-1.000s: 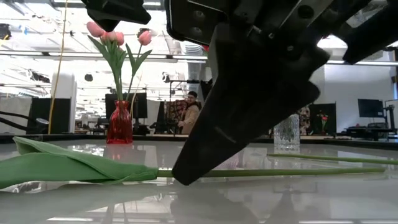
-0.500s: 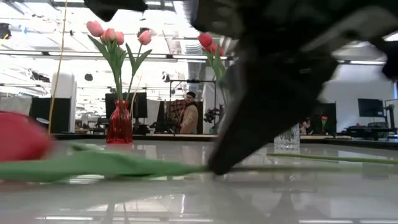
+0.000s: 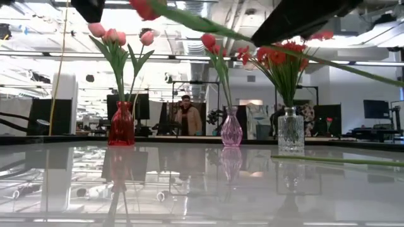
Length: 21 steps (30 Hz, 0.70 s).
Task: Sort flowers into vase by color
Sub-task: Put the red tulip into the purple vase
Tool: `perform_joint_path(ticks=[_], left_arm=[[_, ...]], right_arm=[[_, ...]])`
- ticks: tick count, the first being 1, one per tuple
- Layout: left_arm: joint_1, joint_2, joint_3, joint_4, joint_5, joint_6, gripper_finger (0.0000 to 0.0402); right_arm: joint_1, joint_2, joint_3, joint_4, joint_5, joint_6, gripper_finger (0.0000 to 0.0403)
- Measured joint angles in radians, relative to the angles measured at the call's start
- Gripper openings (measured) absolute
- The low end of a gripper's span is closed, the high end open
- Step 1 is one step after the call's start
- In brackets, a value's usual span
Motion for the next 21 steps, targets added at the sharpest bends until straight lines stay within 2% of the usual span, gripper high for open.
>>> perform_joint_path(ticks=[4,6,9,14,17,21], left_arm=[[0.0,0.001,-0.156,0.376,0.018,0.024,0.0114],[0.001,0.029,-0.187,0.459,0.015,0.023,0.0114],[0.002,0.092,-0.179,0.487,0.009,0.009,0.0114],[0.03,0.248,-0.072,0.495,-0.019,0.009,0.0114],[0.052,0.357,0.022,0.495,-0.027,0.05,0.0114],[0.069,0.491,0.162,0.493,-0.017,0.131,0.0125]], right_arm=[[0.021,-0.097,-0.104,0.118,0.065,0.004,0.0017],[0.029,-0.144,-0.134,0.193,0.133,-0.017,0.0017],[0.025,-0.188,-0.166,0.318,0.222,-0.097,0.0017],[-0.023,-0.206,-0.165,0.594,0.26,-0.276,0.0017],[-0.062,-0.176,-0.164,0.739,0.221,-0.348,0.0017],[-0.104,-0.14,-0.166,0.801,0.147,-0.356,0.0017]])
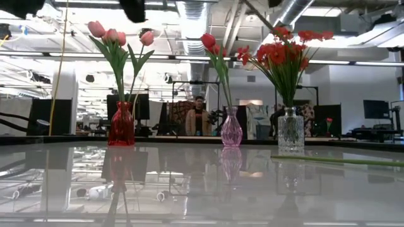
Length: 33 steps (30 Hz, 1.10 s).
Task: Sort flowers into vase by color
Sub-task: Put the red tulip into the purple vase
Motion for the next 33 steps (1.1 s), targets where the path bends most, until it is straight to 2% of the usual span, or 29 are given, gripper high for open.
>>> perform_joint_path(ticks=[5,9,12,14,20,28,33], left_arm=[[0.019,0.063,0.093,-0.04,-0.015,0.046,0.0171],[0.033,0.062,0.096,-0.111,-0.076,-0.011,0.0218],[0.026,0.062,0.096,-0.121,-0.063,-0.034,0.0242],[0.017,0.062,0.097,-0.135,-0.071,-0.036,0.0248],[-0.015,0.042,0.093,-0.185,-0.207,-0.016,0.0249],[-0.049,-0.043,0.023,-0.188,-0.207,0.027,0.0249],[-0.029,-0.115,-0.038,-0.185,-0.153,0.029,0.0249]], right_arm=[[-0.013,0.016,-0.001,-0.006,-0.016,0.009,0.0017],[0.0,0.007,0.0,0.008,-0.018,-0.018,0.0017],[0.006,0.006,0.0,0.017,-0.018,-0.041,0.0017],[0.006,0.006,0.0,0.025,-0.018,-0.063,0.0017],[0.005,0.006,0.0,0.04,-0.018,-0.099,0.0017],[0.002,0.005,0.0,0.173,-0.016,-0.244,0.0017],[-0.017,0.005,0.001,0.215,-0.007,-0.264,0.0017]])
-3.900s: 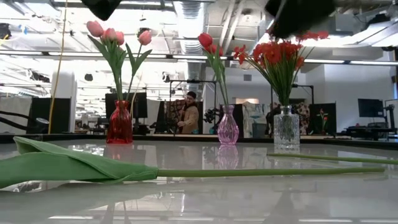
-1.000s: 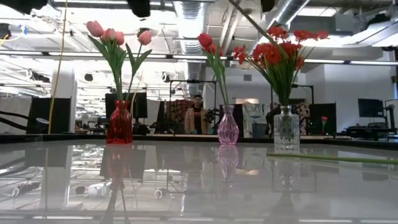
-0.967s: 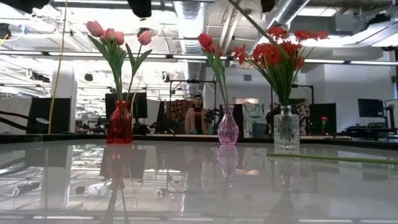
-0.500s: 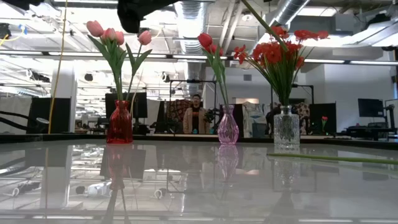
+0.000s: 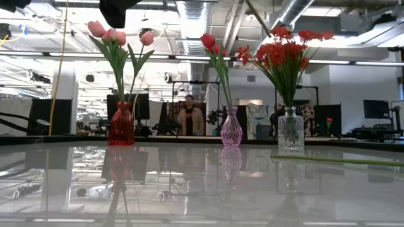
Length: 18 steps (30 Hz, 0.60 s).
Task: Sort flowers into vase by color
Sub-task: Put the red tulip into the purple vase
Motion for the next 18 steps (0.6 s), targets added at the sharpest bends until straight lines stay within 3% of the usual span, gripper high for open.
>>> perform_joint_path(ticks=[8,18], left_arm=[[0.014,-0.062,-0.081,0.012,0.023,-0.064,0.0249],[0.015,-0.064,-0.086,0.02,0.022,-0.114,0.0249]], right_arm=[[-0.045,0.0,0.0,0.003,-0.013,0.033,0.0017],[-0.045,0.0,0.0,0.009,-0.049,0.034,0.0017]])
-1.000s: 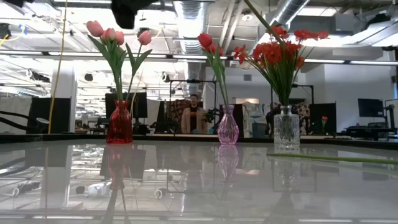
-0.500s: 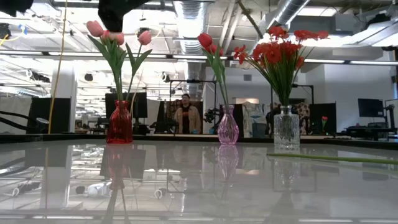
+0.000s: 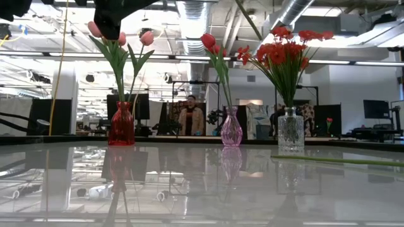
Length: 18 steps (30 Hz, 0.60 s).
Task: Sort flowers into vase by color
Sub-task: Put the red tulip into the purple vase
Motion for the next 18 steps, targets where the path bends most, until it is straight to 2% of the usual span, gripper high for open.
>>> perform_joint_path(ticks=[18], left_arm=[[0.007,0.0,0.0,0.047,-0.004,0.011,0.0249]], right_arm=[[-0.002,0.0,0.0,0.0,-0.016,0.011,0.0017]])
